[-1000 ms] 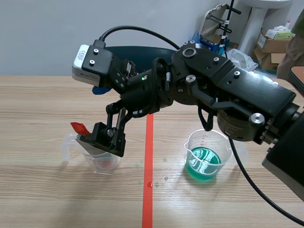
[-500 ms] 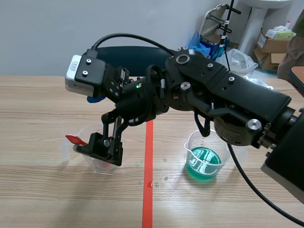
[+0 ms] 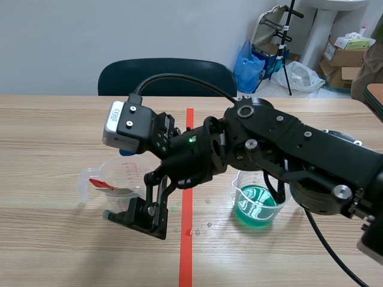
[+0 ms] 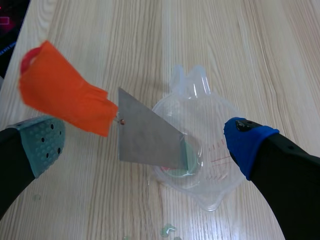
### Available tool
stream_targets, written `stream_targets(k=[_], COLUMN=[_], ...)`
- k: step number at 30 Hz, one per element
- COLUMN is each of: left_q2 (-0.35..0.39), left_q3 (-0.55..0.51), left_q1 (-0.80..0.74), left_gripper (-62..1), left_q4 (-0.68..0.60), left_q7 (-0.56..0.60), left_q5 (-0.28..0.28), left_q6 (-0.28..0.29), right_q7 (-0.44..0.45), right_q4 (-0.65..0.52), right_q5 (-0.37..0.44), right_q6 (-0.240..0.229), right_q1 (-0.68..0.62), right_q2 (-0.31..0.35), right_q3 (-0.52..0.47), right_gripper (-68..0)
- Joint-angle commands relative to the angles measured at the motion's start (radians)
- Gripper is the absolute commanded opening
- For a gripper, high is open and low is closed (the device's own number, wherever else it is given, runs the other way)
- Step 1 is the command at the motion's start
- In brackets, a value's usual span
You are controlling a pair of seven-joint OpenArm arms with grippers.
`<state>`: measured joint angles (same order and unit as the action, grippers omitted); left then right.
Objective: Do the redox reaction experiment
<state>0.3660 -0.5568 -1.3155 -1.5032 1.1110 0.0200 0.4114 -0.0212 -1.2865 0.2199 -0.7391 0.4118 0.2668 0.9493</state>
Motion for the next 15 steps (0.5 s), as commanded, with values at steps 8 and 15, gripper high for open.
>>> stream_targets(k=[8, 15], left_q2=[-0.107, -0.217], left_q3=[0.003, 0.003], left_q1=[-0.001, -0.001], left_gripper=[1.4, 1.4], left_q4=[-0.008, -0.013], left_q7=[0.029, 0.060], left_q5=[-0.007, 0.028], left_q6=[-0.002, -0.002], right_q7=[0.155, 0.154], right_q4=[-0.144, -0.280], right_q5=[0.039, 0.208], right_q6=[-0.006, 0.047], right_q1=[0.017, 0.017], right_q2=[0.123, 0.270], right_q3=[-0.003, -0.005], right_gripper=[0.4, 0.4])
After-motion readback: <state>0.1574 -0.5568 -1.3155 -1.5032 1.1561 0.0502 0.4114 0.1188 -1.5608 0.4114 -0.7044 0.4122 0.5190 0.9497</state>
